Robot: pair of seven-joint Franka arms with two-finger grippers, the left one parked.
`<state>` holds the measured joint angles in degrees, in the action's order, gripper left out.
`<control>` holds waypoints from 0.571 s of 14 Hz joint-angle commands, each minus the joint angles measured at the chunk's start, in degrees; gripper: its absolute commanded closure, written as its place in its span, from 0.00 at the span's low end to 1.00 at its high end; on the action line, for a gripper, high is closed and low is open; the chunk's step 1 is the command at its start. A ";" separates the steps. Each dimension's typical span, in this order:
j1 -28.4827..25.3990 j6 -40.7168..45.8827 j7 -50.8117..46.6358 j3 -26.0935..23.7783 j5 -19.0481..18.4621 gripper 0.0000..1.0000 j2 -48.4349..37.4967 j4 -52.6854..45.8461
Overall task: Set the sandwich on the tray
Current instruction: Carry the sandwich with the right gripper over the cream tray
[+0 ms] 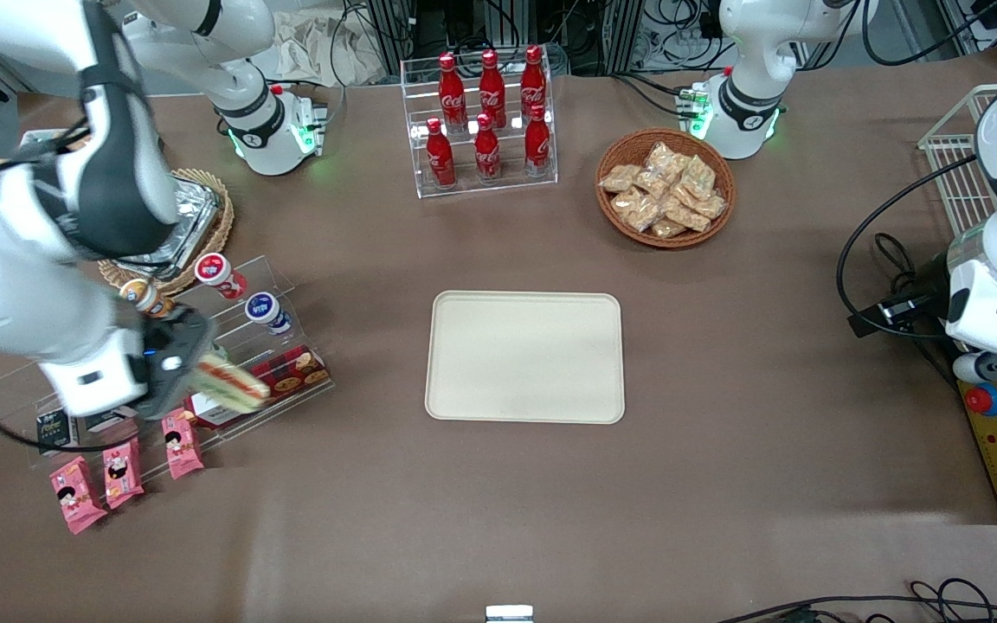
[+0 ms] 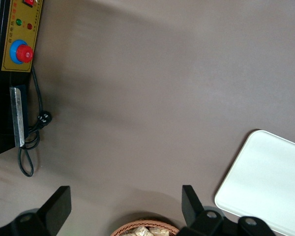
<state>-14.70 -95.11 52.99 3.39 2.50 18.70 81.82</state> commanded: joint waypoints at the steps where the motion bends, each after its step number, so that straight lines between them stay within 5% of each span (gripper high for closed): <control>1: -1.99 -3.13 -2.10 0.40 4.87 0.73 3.00 -1.23; 8: -11.39 -14.57 -10.14 -1.89 4.79 0.73 8.19 -1.32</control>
<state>-23.87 -107.54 47.78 1.34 6.54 25.18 81.86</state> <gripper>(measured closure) 0.727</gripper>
